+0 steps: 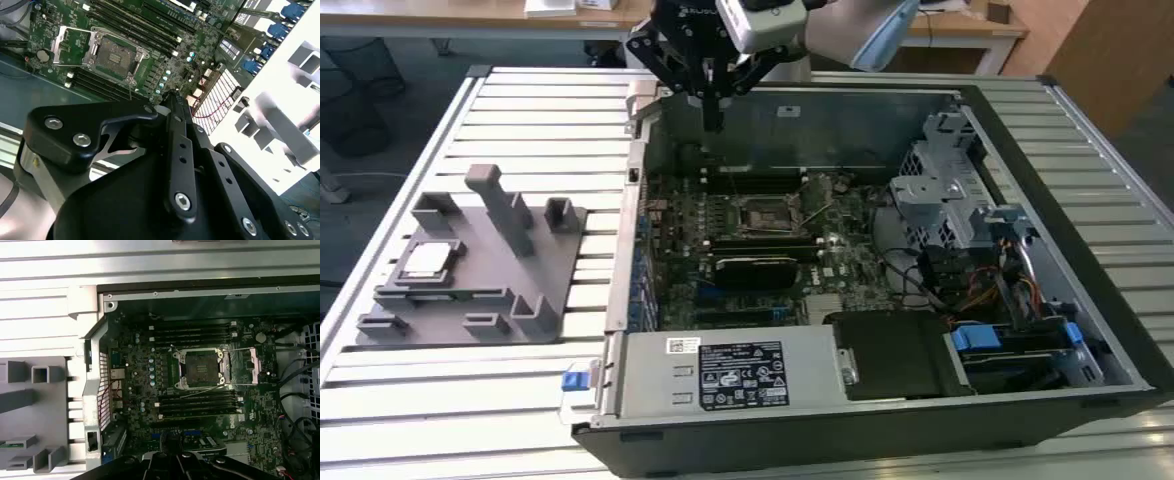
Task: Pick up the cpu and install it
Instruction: 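Reach for the cpu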
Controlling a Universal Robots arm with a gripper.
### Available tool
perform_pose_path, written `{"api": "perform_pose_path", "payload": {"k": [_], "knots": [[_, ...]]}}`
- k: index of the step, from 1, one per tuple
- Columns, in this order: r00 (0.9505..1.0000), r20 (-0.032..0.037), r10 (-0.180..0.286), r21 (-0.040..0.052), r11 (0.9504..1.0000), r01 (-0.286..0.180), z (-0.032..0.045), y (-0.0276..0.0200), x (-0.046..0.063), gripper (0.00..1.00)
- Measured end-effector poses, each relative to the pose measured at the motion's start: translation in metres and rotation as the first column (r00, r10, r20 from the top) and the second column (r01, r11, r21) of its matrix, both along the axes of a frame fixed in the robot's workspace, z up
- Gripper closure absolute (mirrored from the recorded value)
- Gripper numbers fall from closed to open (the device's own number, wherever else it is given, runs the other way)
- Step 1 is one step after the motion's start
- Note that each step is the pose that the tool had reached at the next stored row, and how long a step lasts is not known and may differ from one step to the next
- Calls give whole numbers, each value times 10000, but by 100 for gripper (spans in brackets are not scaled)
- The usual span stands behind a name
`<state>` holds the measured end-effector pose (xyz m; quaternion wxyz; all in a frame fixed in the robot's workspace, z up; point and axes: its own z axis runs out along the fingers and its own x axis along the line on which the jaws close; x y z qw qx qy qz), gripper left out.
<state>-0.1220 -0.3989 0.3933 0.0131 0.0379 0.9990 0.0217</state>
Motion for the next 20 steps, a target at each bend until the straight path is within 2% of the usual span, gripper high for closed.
{"api": "perform_pose_path", "payload": {"k": [11, 20], "knots": [[10000, 0, 0, 0, 10000, 0, -1, 0, -15, 89], [10000, -1, 0, 0, 10000, 0, -5, 0, -74, 89]]}}
